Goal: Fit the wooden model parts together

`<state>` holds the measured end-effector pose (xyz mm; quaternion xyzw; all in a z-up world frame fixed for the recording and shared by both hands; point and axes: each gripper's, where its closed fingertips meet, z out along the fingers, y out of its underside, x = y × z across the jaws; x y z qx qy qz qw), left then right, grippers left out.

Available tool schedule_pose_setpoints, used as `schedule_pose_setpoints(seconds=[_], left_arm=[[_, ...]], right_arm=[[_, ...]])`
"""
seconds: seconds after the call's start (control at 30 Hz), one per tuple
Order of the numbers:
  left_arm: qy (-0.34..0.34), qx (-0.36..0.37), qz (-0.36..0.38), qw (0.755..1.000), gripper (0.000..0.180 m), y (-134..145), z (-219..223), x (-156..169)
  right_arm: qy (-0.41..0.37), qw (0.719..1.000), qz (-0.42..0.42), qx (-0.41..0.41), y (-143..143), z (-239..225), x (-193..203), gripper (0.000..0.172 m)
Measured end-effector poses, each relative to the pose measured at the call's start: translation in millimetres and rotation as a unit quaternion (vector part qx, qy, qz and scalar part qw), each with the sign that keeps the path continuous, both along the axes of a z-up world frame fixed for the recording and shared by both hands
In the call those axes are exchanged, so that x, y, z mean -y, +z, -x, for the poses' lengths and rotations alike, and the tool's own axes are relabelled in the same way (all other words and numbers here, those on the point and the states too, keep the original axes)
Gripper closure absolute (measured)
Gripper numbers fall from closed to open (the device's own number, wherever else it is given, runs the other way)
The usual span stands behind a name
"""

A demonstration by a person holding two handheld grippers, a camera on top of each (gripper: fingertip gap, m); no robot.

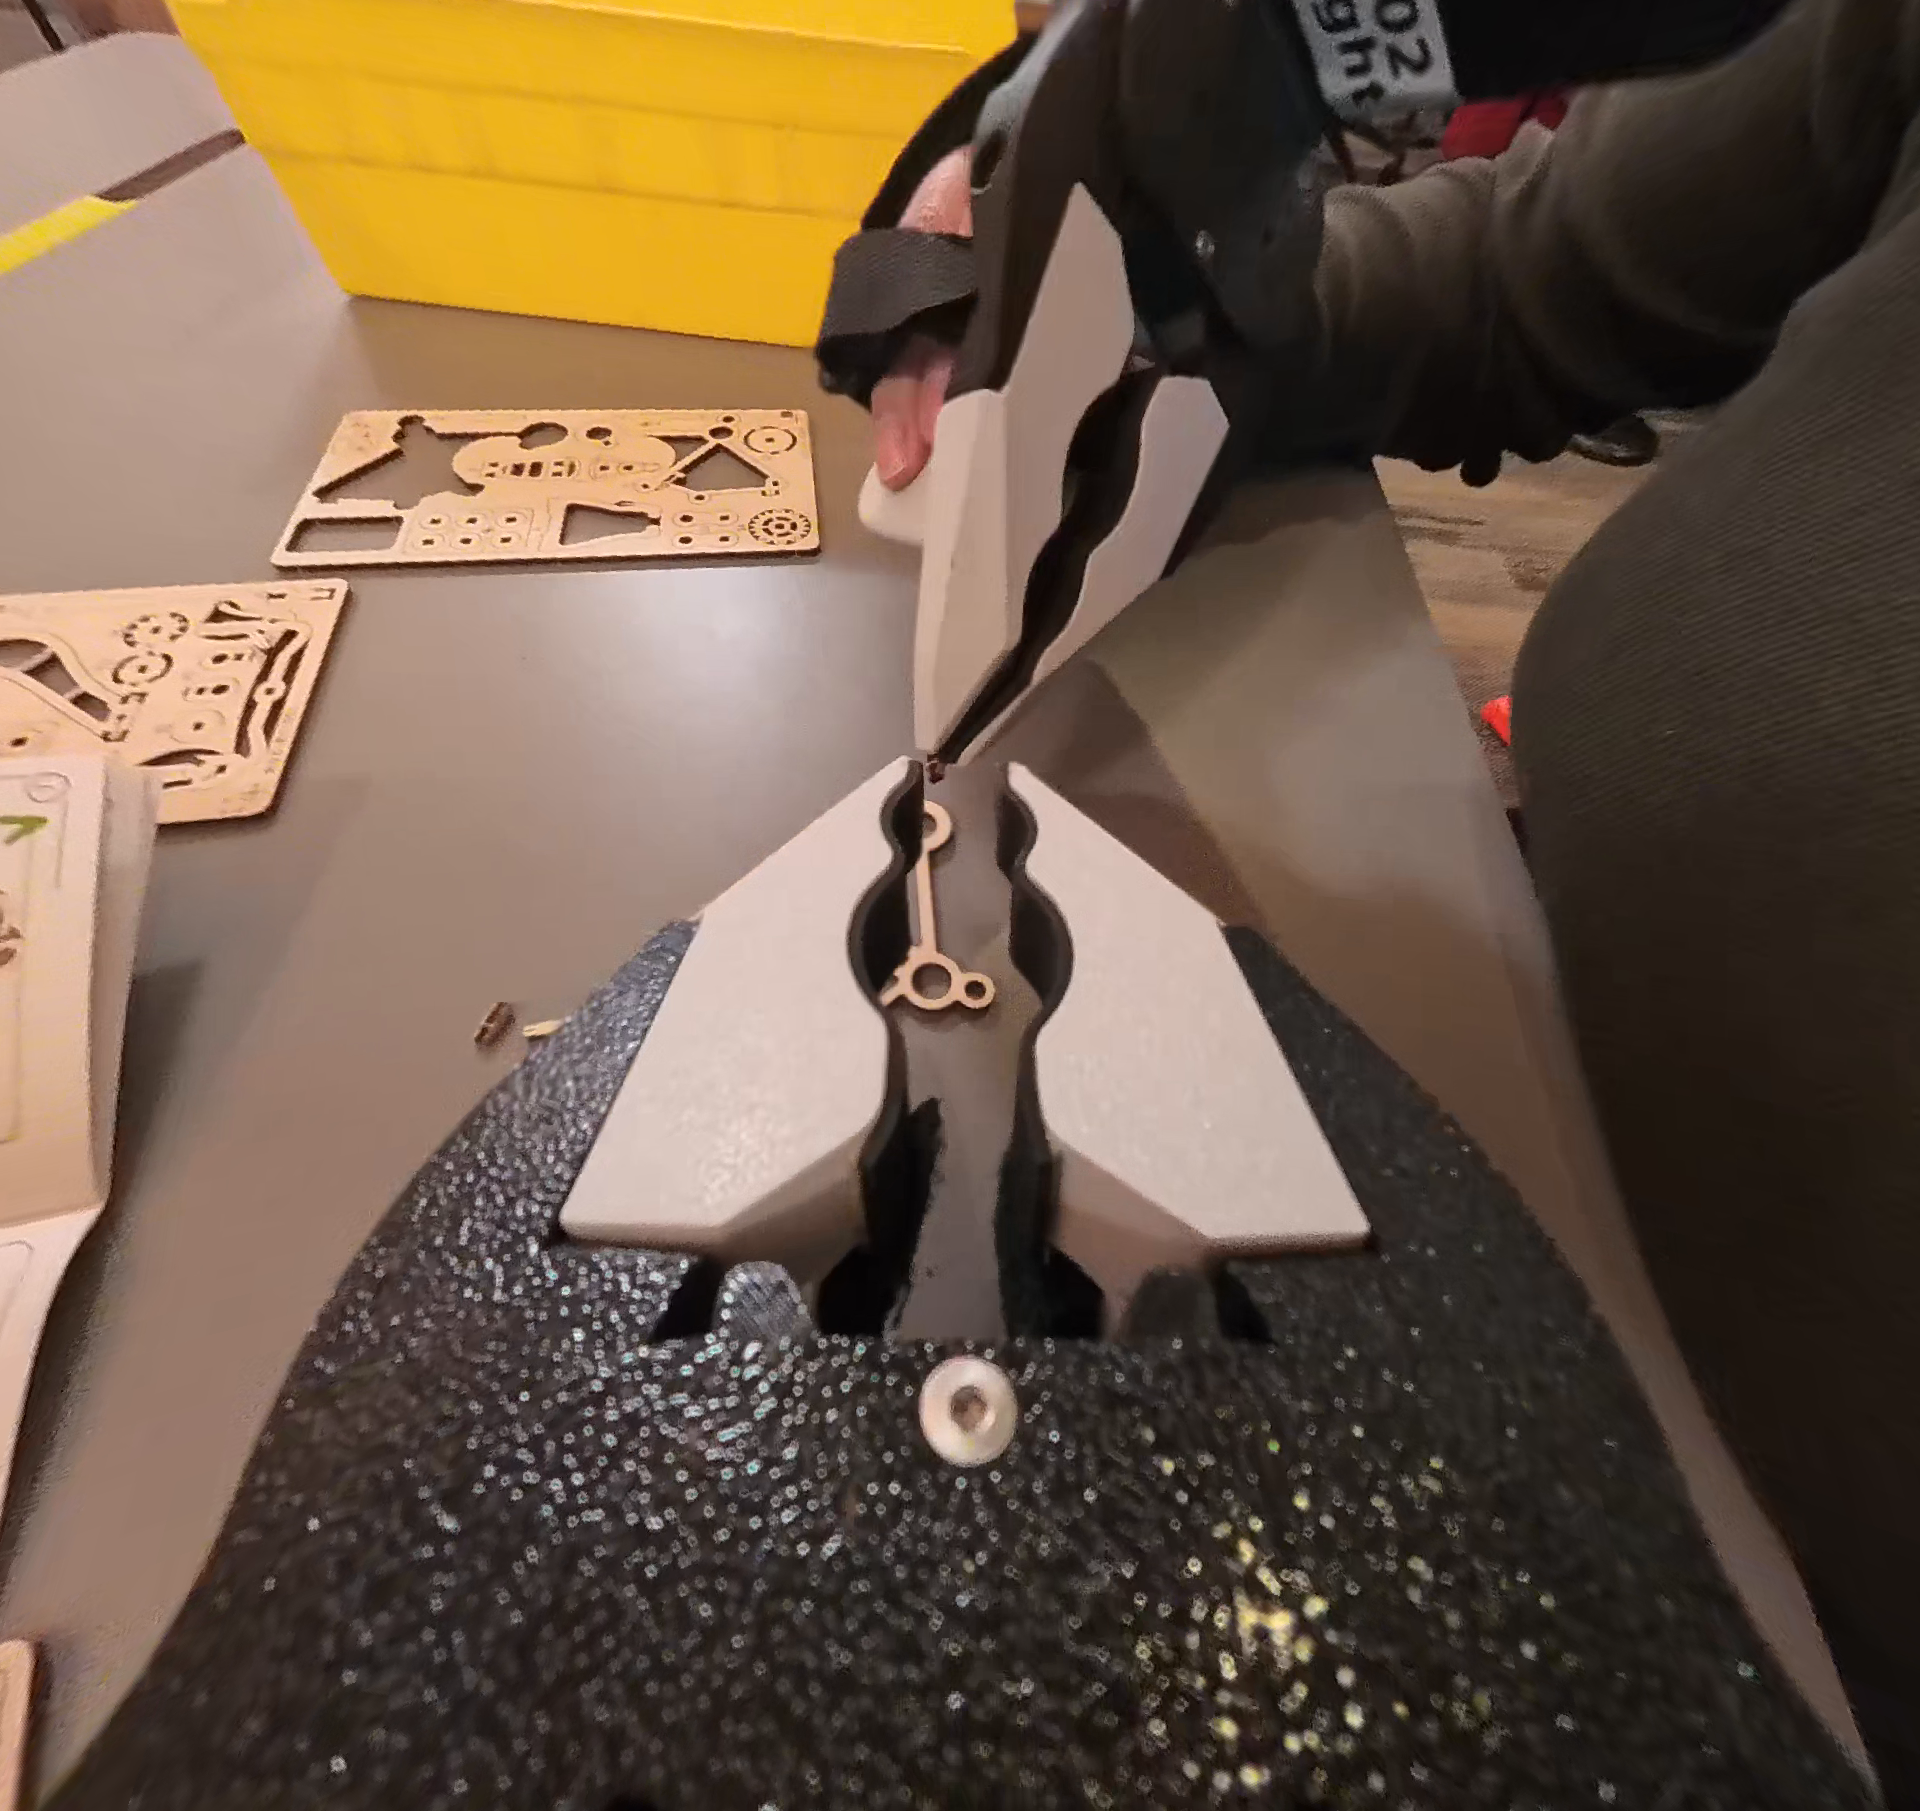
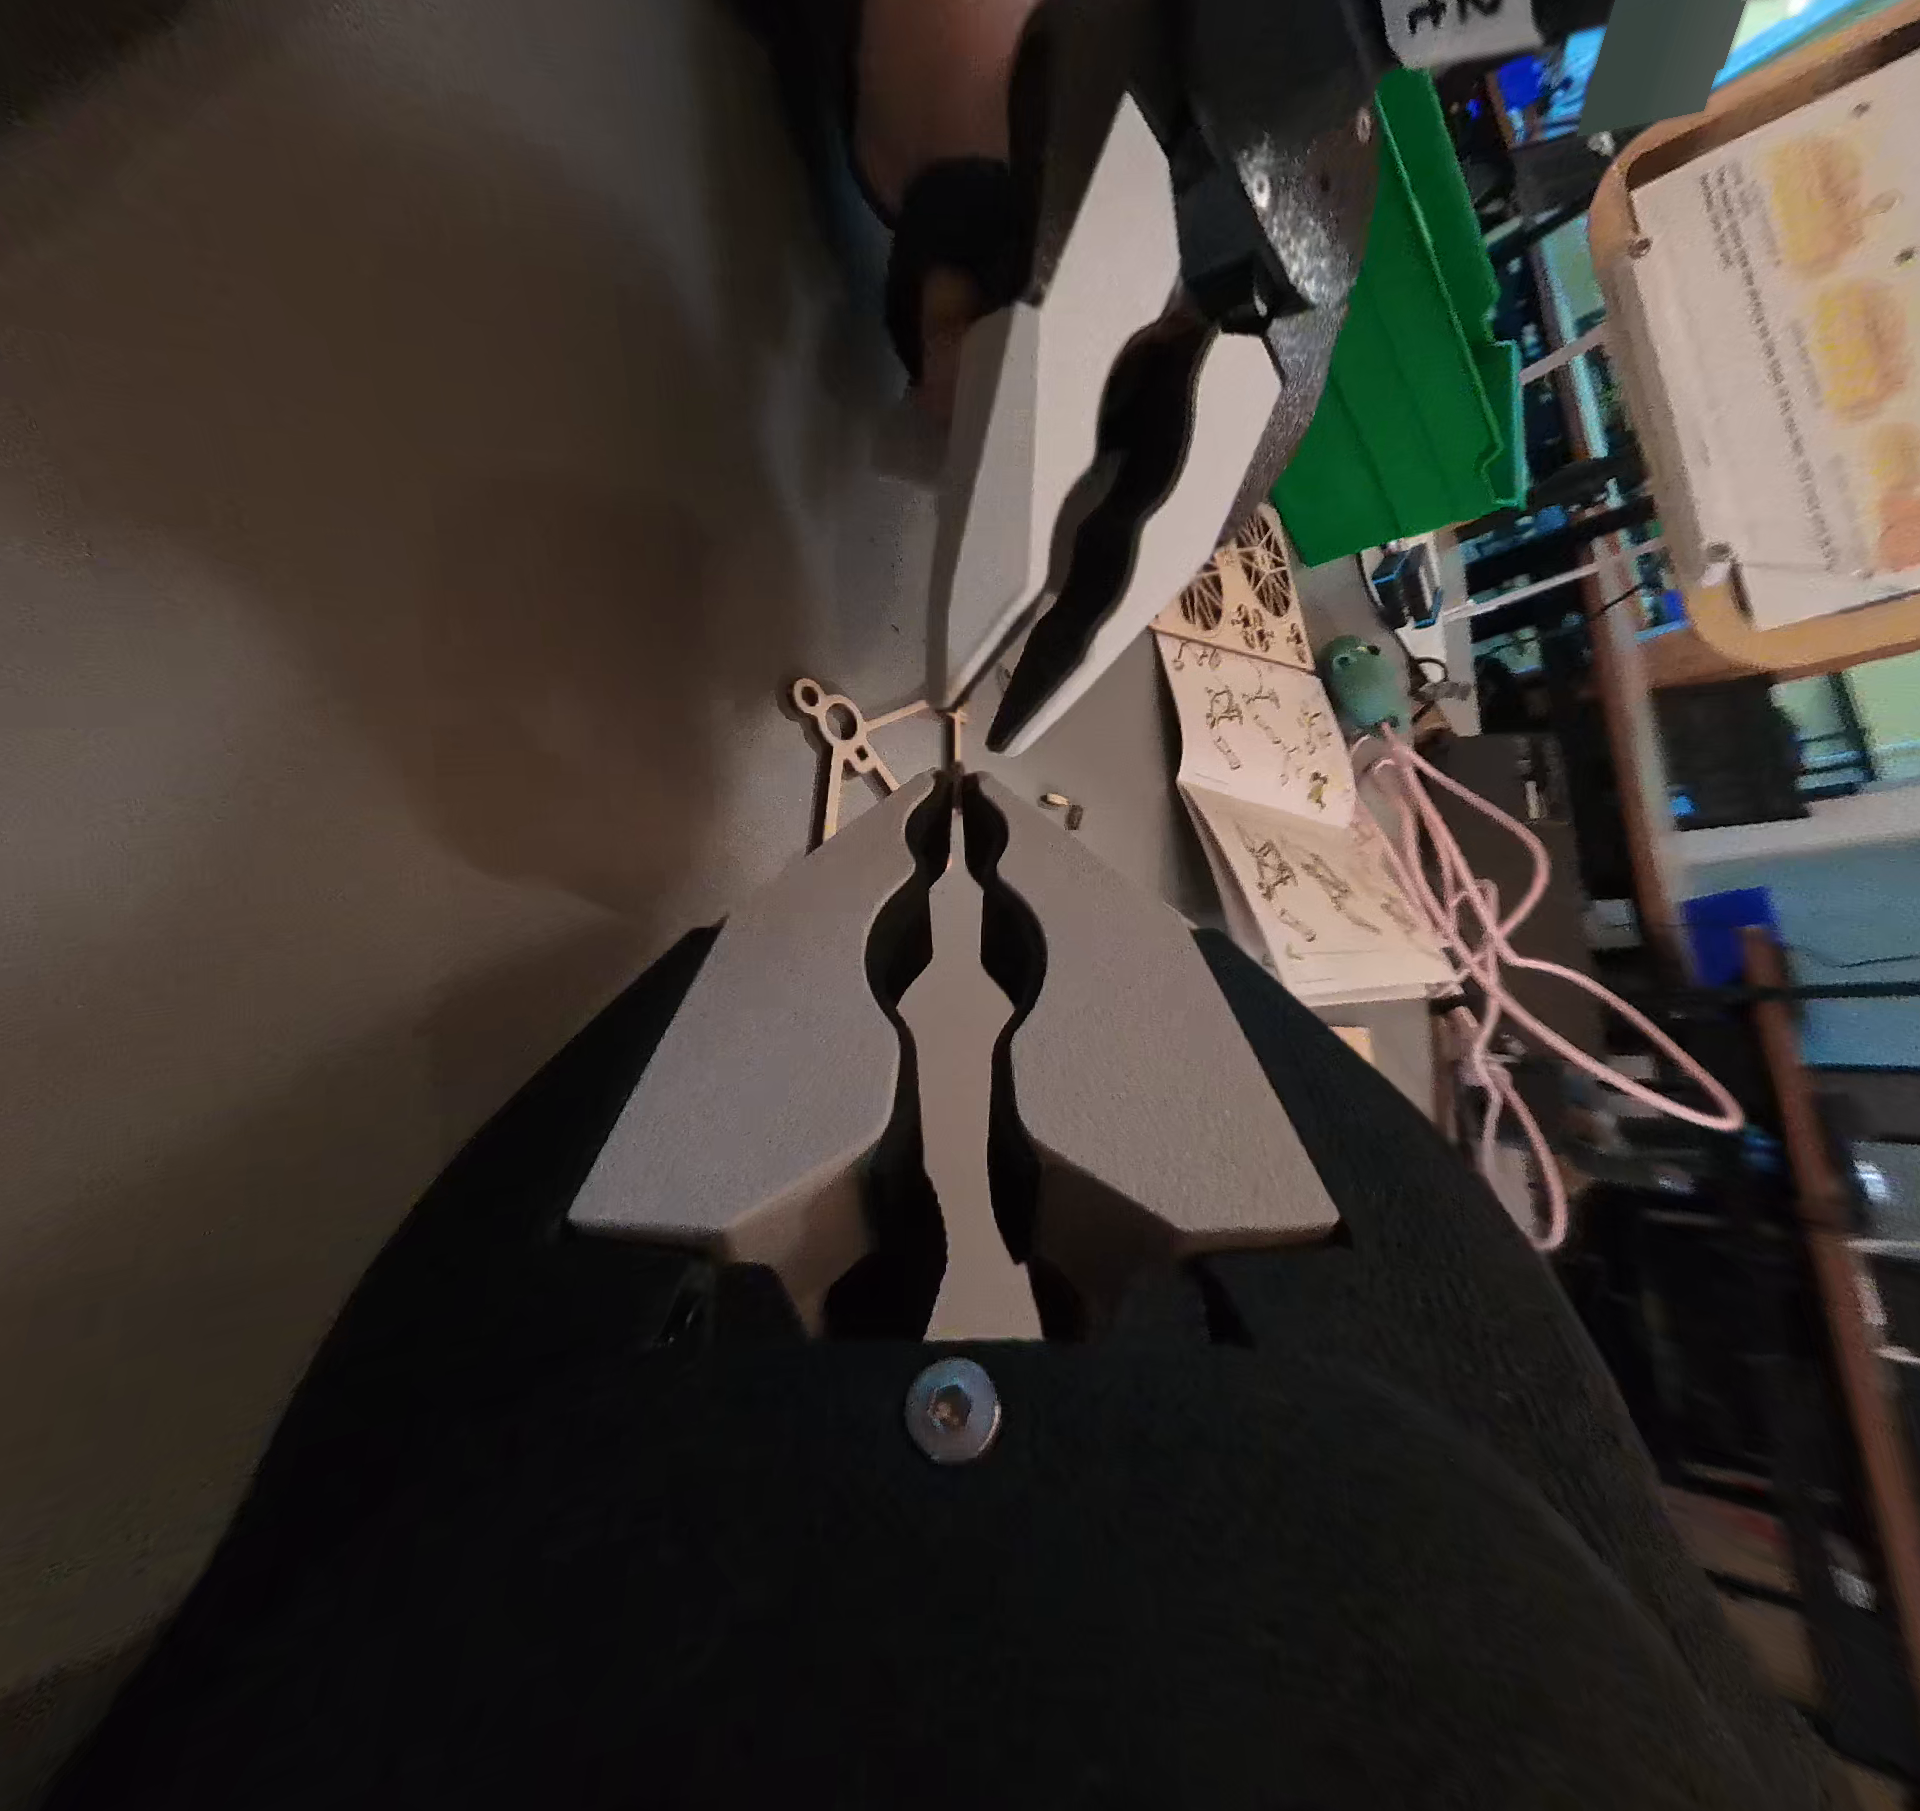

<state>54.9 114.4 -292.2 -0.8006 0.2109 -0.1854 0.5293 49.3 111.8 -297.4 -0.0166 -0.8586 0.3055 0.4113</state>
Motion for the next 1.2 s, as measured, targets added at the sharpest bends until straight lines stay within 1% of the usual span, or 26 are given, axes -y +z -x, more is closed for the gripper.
schedule_pose_setpoints(seconds=[0.07, 0.17, 0.3, 0.4, 0.53, 0.67, 0.8, 0.9, 0.97, 1.03, 1.2], left_arm=[[-0.001, 0.008, 0.006, 1.000, 0.175, -2, 0, 0], [-0.006, 0.022, 0.011, 1.000, 0.180, -2, -2, 0], [-0.011, 0.045, 0.016, 0.999, 0.180, -1, -2, 1], [-0.016, 0.060, 0.019, 0.998, 0.175, 0, -3, 2], [-0.009, 0.049, 0.024, 0.998, 0.173, -4, -1, 1], [-0.017, 0.057, 0.032, 0.998, 0.180, -6, -4, 1], [-0.021, 0.066, 0.033, 0.997, 0.180, -5, -4, 1], [-0.019, 0.084, 0.031, 0.996, 0.175, -2, -4, 0], [-0.019, 0.091, 0.038, 0.995, 0.175, -2, -3, 0], [-0.019, 0.091, 0.038, 0.995, 0.179, -2, -3, 0], [-0.021, 0.081, 0.043, 0.996, 0.180, -5, -3, 1]], right_arm=[[0.006, 1.000, -0.018, -0.022, 0, 0, 2, 0.172], [0.018, 0.999, -0.022, -0.036, 2, -2, 7, 0.172], [0.022, 0.998, -0.030, -0.051, 2, -1, 8, 0.172], [0.021, 0.998, -0.030, -0.058, 4, 0, 8, 0.172], [0.023, 0.997, -0.028, -0.066, 5, 0, 8, 0.172], [0.025, 0.997, -0.025, -0.066, 5, 0, 9, 0.172], [0.027, 0.997, -0.025, -0.068, 6, -1, 10, 0.172], [0.028, 0.997, -0.024, -0.067, 5, 0, 9, 0.171], [0.028, 0.997, -0.022, -0.064, 4, 0, 9, 0.172], [0.029, 0.997, -0.022, -0.064, 4, 0, 9, 0.172], [0.032, 0.998, -0.021, -0.057, 2, -1, 11, 0.172]])
